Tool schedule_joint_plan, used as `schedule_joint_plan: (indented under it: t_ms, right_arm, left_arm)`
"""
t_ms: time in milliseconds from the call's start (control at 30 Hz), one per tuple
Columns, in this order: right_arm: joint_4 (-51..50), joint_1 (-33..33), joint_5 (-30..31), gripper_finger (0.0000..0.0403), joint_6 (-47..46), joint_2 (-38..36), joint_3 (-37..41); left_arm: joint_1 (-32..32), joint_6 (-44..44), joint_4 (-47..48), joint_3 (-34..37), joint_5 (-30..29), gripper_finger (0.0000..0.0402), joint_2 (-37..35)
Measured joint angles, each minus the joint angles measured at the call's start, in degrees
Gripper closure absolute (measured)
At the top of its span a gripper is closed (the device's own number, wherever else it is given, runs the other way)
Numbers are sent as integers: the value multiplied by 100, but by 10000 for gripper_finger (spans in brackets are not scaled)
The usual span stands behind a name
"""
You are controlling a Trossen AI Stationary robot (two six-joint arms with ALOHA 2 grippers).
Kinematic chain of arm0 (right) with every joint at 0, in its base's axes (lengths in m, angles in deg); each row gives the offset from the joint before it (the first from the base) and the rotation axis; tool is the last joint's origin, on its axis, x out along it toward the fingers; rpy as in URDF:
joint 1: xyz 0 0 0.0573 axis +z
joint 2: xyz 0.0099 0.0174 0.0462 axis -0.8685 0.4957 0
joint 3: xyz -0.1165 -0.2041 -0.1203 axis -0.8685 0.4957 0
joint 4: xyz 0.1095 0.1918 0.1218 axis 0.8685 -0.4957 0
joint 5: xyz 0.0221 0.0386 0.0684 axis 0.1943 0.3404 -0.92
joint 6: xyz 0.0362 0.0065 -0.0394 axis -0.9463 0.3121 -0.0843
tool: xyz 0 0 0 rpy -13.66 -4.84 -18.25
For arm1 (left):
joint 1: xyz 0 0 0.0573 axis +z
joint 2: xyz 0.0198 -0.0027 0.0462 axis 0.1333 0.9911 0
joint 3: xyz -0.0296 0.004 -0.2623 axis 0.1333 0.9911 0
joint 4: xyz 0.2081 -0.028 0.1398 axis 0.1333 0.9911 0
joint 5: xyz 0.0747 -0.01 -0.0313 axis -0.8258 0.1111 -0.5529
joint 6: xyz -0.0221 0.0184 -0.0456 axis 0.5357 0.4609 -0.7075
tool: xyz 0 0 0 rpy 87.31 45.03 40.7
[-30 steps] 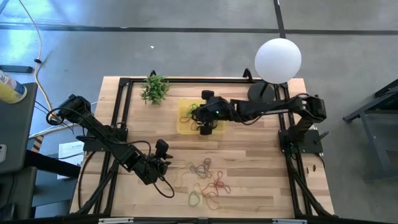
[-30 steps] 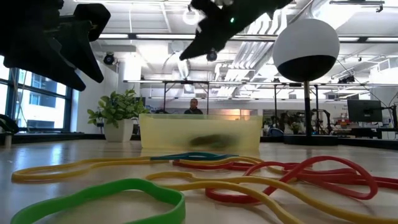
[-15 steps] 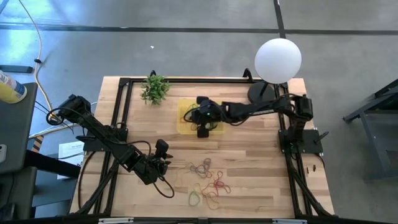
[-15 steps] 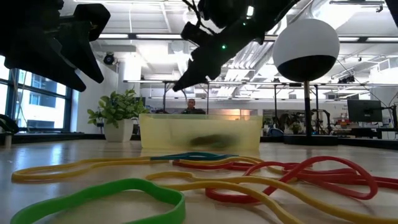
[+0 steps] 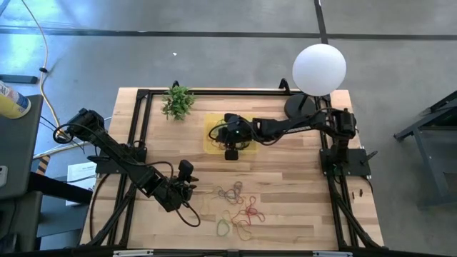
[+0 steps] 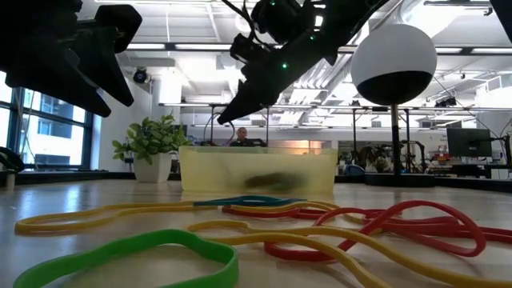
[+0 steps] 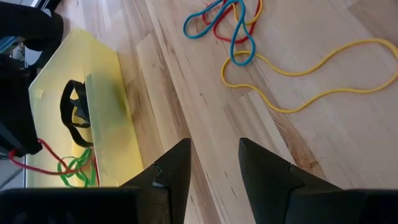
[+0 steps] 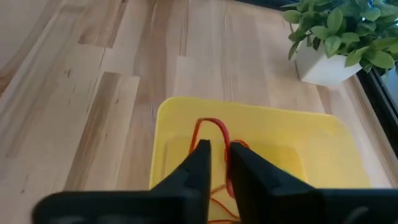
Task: Pick and place rubber bands into bin
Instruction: Put the red rubber band into the yellow bin
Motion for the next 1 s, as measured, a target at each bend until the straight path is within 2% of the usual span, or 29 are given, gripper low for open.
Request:
schedule_joint_plan:
  t_ms: [233, 400, 633, 833, 1000]
  right_arm:
    - [-110, -2, -98, 277, -109, 0, 0]
    - [-205, -4, -406, 246, -160, -2, 0]
    - [-377, -153, -859, 236, -572, -4, 0]
    - [-427, -35, -1027, 235, -231, -9, 0]
    - [-498, 318, -1068, 235, 104, -12, 0]
  left_arm:
    - [2, 0, 0, 0, 0, 279, 0]
    - [1, 0, 0, 0, 0, 279, 0]
    - [2, -3, -9, 0, 0, 279, 0]
    - [2, 3, -228, 2, 19, 279, 0]
    - [2, 572, -839, 2, 582, 279, 18]
